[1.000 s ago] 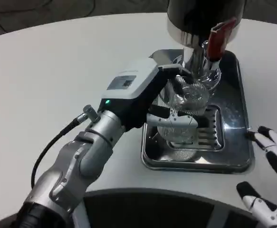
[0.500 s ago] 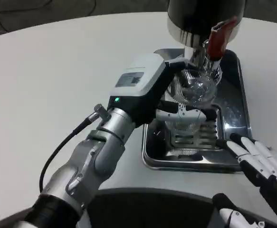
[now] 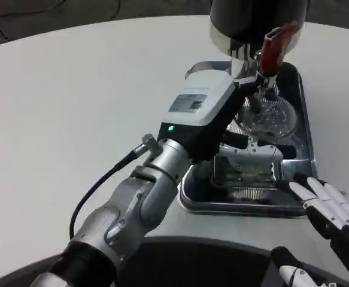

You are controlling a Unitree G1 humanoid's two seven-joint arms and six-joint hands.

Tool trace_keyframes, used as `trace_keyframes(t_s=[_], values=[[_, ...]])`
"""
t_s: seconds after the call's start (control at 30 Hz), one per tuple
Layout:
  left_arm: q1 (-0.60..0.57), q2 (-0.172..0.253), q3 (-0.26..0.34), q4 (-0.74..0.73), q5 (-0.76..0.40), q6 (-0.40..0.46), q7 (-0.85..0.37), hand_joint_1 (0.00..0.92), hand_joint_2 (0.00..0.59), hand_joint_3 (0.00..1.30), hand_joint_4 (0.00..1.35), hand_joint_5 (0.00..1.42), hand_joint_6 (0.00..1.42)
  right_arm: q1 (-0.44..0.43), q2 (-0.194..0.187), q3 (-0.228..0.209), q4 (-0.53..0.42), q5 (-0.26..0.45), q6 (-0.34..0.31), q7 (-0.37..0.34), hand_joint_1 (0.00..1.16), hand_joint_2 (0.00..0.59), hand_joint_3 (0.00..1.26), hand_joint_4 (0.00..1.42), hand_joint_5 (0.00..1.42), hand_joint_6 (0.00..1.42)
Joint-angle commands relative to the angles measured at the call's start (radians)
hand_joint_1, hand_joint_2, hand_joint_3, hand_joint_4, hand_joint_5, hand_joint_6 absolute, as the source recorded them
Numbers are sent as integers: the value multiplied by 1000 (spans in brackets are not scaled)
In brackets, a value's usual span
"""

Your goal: Grasp the cup under the faucet to collect the drink, then remove the cup.

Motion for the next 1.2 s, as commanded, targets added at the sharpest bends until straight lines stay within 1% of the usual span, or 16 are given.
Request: trace_keyframes(t_s=[0.03,0.2,0.23,0.3,0.33,0.37,0.43,0.47,0.5,0.53,0.73,0.87,1.1,1.2], values=[[14,17,-15,-15,22,13,-3,469,75,926,1044,1286,1424,19,4,0,-10,13,-18,-2,218,427,91,0,0,0],[34,38,-4,-47,33,34,-2,451,58,898,1017,1245,1424,13,2,1,-1,19,-19,-3,217,427,92,0,0,0],[36,40,-2,-53,35,39,-4,449,56,892,995,1233,1422,12,1,2,1,20,-19,-2,217,427,92,0,0,0],[41,46,-1,-64,38,51,-8,415,44,810,870,1131,1413,9,0,3,3,23,-17,-1,217,427,92,0,0,0],[41,48,-2,-68,38,57,-15,380,43,755,799,1066,1387,8,-1,3,3,24,-17,0,217,427,92,0,0,0],[42,50,-3,-70,37,61,-21,364,42,726,771,1038,1378,8,-1,3,4,25,-17,1,217,427,93,0,0,0],[44,52,-5,-73,35,67,-31,281,58,646,698,982,1358,8,-3,1,4,25,-18,1,217,427,94,0,0,0],[45,52,-8,-75,35,72,-41,244,56,545,571,862,1268,9,-5,-1,3,26,-19,1,216,427,94,0,0,0],[46,51,-12,-78,37,80,-50,219,61,459,483,756,1204,10,-6,-4,3,28,-19,2,216,427,94,0,0,0],[47,50,-16,-81,40,88,-61,210,63,416,437,721,1175,11,-7,-7,3,30,-19,2,216,427,94,0,0,0],[47,47,-29,-94,47,112,-91,211,77,332,358,625,1099,15,-11,-19,2,41,-20,4,216,427,102,0,0,0],[52,48,-32,-109,45,117,-89,212,79,310,338,607,1080,23,-13,-23,3,47,-24,4,216,427,104,0,0,0],[70,58,-26,-143,44,121,-80,194,79,236,217,533,1013,19,-16,-20,6,53,-21,5,221,423,111,0,0,0],[81,61,-22,-168,48,128,-75,168,70,207,161,476,968,15,-17,-17,7,53,-18,5,225,422,113,0,0,0]])
